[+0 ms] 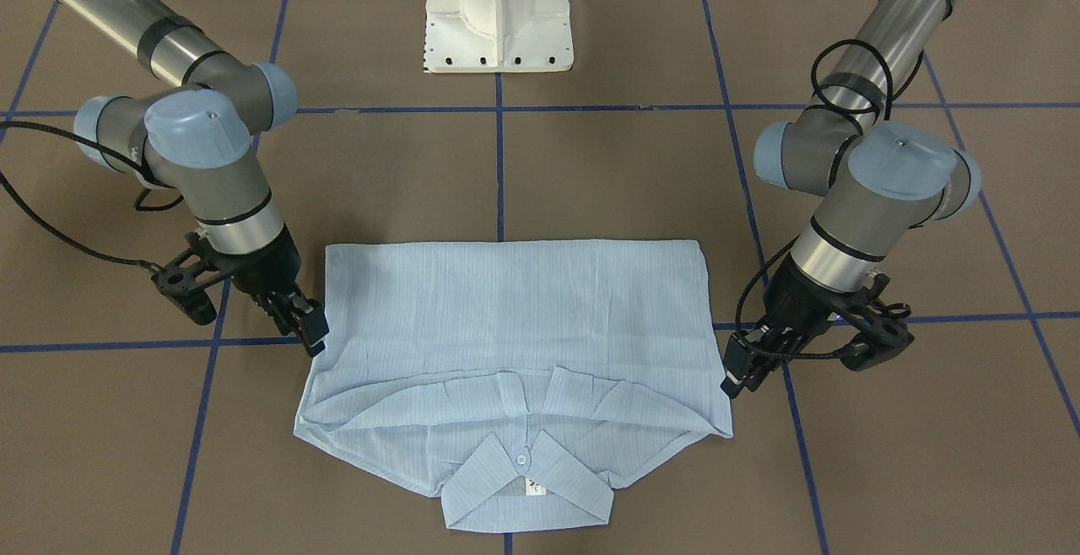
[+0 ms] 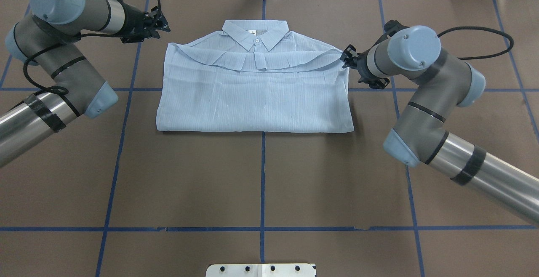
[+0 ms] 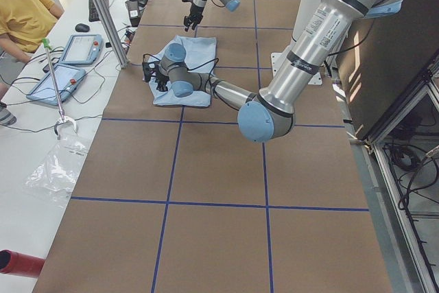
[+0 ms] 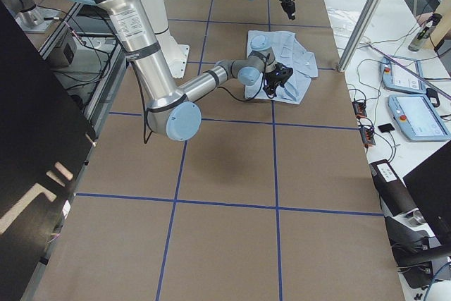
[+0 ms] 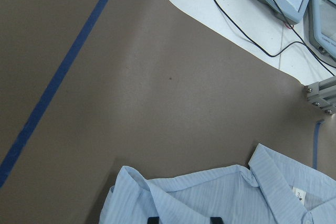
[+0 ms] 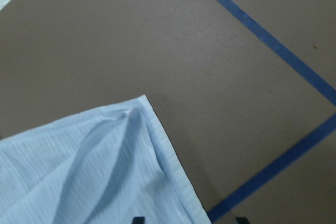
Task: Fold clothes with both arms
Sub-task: 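Move the right gripper down to the folded shirt's side edge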
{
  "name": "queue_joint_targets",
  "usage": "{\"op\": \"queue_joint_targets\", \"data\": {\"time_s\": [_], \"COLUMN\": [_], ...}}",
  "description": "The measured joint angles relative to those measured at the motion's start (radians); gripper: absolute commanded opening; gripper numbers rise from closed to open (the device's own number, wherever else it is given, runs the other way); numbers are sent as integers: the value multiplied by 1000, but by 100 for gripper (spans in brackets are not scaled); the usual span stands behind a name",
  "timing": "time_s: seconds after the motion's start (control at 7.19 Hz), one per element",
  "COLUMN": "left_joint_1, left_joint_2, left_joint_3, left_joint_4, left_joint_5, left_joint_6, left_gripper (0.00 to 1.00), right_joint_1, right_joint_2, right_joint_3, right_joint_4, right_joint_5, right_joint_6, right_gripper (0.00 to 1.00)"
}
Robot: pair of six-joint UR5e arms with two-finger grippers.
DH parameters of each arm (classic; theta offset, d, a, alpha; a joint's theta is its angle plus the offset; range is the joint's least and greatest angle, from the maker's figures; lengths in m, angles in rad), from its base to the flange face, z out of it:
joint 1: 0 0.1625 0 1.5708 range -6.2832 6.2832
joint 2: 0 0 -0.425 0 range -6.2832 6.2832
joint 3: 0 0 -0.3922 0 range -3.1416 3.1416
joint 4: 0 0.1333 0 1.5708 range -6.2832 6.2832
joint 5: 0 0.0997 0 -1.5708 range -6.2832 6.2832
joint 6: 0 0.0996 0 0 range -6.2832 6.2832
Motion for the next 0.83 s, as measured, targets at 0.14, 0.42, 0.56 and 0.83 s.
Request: {"op": "queue_joint_targets", "data": {"time_s": [0.14,0.42,0.56,0.83], "left_joint_1": [-1,0,0,1], "left_joint_2": [4,9,10,10], "left_joint_3": [-1,-1,0,2], "left_joint_4": [1,1,1,1], "left_joint_5": [8,17,18,18], "left_joint_6": [1,3,3,2], "left_gripper": [43,43,43,43], "right_joint_1": [-33,-95,-119,-153], "right_joint_2": [-48,-78,-87,-102], "right_joint_3": [54,90,94,96], "right_joint_4": [1,2,2,1], "right_joint_5": [4,0,-4,-18], "right_joint_6": [11,66,78,83], "right_gripper": [73,75,75,73]}}
